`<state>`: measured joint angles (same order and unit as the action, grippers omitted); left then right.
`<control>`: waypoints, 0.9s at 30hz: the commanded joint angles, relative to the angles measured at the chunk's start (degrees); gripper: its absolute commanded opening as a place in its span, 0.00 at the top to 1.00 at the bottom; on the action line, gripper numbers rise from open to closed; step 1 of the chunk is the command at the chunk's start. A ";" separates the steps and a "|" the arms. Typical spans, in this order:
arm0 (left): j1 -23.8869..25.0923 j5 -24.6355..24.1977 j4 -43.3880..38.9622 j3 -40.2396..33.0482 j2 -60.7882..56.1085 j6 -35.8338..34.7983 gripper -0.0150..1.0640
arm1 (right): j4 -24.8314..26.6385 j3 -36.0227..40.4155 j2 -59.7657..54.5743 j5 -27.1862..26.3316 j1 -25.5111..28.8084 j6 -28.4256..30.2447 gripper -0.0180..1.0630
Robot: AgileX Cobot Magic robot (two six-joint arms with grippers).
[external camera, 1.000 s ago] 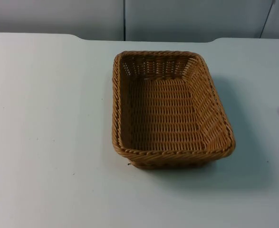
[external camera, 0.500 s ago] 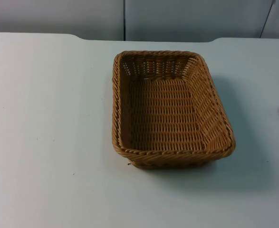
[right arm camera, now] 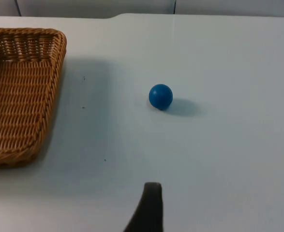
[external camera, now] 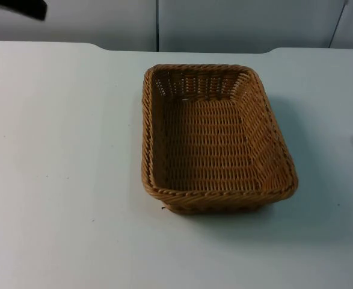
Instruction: Pick up the basket with the left hand and place the ball into the basket with the right hand.
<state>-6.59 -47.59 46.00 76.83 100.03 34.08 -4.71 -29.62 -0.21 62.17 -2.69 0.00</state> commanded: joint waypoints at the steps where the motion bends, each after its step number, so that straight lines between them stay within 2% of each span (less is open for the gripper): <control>1: -2.08 1.97 -0.02 2.15 6.66 0.05 0.02 | -0.34 0.60 0.21 -0.50 0.37 0.37 0.28; 15: -7.90 2.96 1.43 9.55 25.28 -0.86 0.02 | -0.34 0.60 0.21 -0.50 0.37 0.37 0.28; 27: -10.19 3.94 1.92 12.54 30.70 -4.77 0.02 | -0.34 0.60 0.21 -0.50 0.37 0.37 0.28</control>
<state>-16.25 -44.15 47.28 88.77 130.46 30.19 -4.71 -29.62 -0.21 62.17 -2.69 0.00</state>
